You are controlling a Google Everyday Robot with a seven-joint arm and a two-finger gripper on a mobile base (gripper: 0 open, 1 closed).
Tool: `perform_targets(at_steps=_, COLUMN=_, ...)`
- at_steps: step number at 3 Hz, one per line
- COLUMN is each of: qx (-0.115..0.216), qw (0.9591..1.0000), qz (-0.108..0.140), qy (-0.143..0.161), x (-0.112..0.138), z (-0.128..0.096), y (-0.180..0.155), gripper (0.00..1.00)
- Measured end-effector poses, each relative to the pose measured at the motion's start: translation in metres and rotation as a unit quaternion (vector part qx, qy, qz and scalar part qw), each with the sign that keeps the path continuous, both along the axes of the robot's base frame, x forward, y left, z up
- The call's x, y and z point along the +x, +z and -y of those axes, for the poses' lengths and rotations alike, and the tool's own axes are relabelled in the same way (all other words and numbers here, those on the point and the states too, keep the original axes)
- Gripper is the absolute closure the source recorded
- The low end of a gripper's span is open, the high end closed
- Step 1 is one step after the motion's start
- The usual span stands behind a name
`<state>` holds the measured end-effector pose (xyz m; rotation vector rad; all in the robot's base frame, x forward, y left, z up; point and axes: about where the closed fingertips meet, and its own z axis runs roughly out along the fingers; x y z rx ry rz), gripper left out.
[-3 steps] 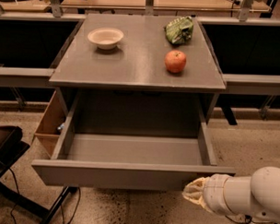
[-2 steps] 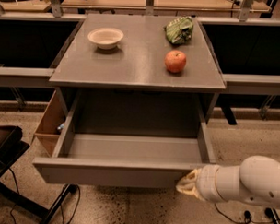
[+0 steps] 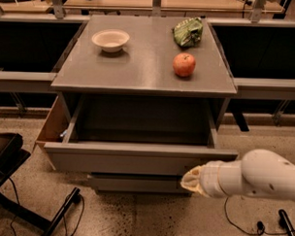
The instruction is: Close top drawer
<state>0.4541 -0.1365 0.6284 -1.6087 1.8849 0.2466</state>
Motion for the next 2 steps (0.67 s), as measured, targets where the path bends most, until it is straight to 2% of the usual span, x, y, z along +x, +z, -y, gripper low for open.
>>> perform_targets(at_steps=1, qx=-0.014, qw=0.9989, qz=0.022, qy=0.039, x=0.0573, z=-0.0171, y=-0.0008, gripper=1.00)
perform_targets(at_steps=2, qx=-0.014, qw=0.9989, qz=0.022, qy=0.039, x=0.0555, z=-0.0171, y=-0.0002, gripper=1.00)
